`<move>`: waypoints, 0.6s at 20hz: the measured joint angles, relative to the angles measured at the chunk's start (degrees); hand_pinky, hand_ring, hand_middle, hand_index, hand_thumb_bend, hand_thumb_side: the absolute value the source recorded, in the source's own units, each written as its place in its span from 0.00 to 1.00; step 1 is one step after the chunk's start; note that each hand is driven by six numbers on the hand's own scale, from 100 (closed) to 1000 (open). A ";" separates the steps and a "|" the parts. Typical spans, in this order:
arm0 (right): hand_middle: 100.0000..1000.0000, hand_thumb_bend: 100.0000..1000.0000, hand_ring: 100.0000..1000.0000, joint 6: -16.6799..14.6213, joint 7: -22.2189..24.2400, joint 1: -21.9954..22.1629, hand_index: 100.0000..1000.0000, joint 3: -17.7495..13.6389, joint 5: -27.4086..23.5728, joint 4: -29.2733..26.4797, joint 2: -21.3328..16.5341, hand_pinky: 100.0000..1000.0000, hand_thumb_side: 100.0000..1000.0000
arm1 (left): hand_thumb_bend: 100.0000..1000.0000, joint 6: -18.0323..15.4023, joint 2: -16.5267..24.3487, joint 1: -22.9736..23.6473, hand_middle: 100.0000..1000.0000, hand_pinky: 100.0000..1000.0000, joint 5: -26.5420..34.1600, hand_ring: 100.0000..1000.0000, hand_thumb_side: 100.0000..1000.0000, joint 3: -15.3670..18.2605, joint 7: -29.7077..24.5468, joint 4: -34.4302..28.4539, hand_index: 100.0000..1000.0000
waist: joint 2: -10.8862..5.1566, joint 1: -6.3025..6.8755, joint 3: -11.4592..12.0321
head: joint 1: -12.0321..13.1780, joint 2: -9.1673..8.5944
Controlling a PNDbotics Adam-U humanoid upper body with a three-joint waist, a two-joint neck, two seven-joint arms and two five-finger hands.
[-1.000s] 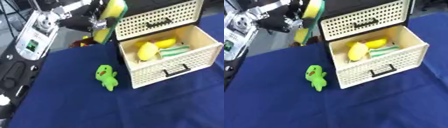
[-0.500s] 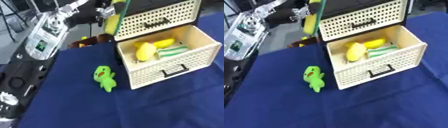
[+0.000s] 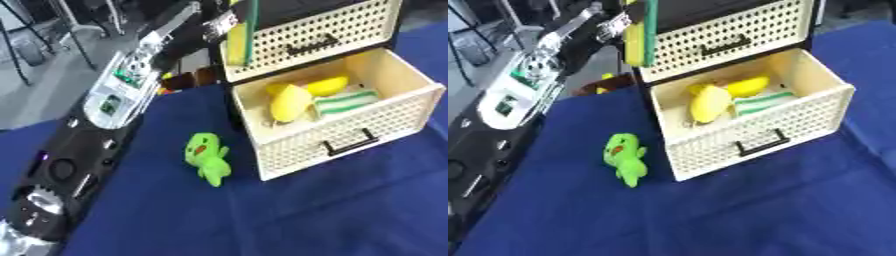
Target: Pick up objects from table and place into drawer.
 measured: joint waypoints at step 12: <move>0.42 0.00 0.48 0.57 -0.22 -0.65 0.68 -0.34 -0.25 0.00 1.18 0.39 0.97 | 0.24 -6.90 -2.26 0.40 0.56 0.32 -2.11 0.60 0.68 0.06 -4.17 7.06 0.79 | 0.98 0.00 -0.38 | -0.13 -0.32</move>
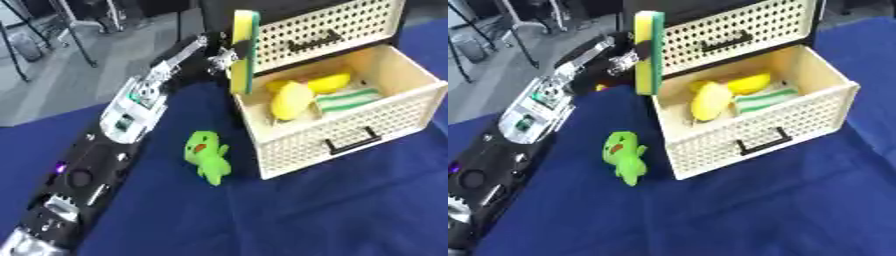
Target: Pick up objects from table and place into drawer.
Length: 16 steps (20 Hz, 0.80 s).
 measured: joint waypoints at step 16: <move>0.42 0.00 0.48 0.30 0.07 -1.00 0.68 -0.11 -0.64 0.00 1.61 0.38 0.97 | 0.55 -6.85 -2.00 -1.32 0.88 0.58 2.91 0.80 0.87 3.19 -4.73 7.37 1.00 | 0.80 0.00 -1.55 | 0.49 -0.04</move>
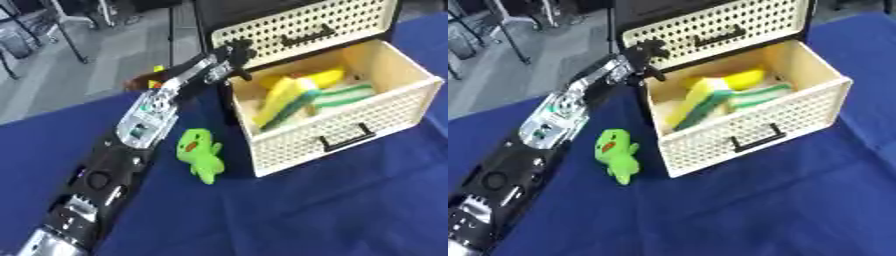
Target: Pick up objects from table and place into drawer.
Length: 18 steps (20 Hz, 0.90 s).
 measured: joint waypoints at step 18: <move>0.42 0.00 0.48 0.44 -0.07 1.57 0.68 -0.60 -0.22 0.00 0.28 0.38 0.97 | 0.30 6.54 3.93 3.55 0.63 0.33 14.04 0.57 0.90 -0.13 4.50 -15.48 0.86 | -0.24 0.00 2.40 | -1.50 0.04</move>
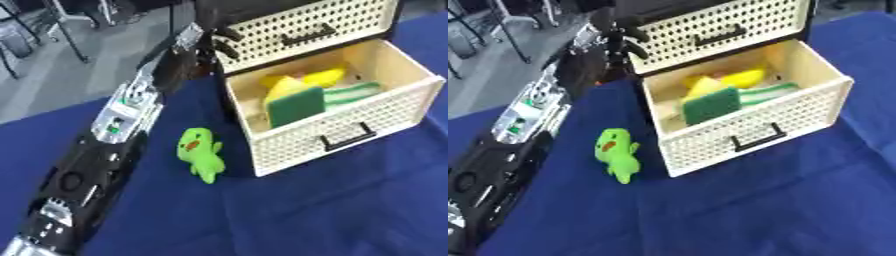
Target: Pick up objects from table and place into drawer.
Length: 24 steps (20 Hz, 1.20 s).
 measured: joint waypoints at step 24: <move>0.42 0.00 0.49 -0.47 3.12 0.96 0.68 0.46 1.00 0.00 -4.26 0.39 1.00 | 0.35 10.74 12.28 17.73 0.54 0.29 18.90 0.49 0.81 7.90 27.06 -40.68 0.77 | -1.41 -2.99 5.78 | -2.04 0.39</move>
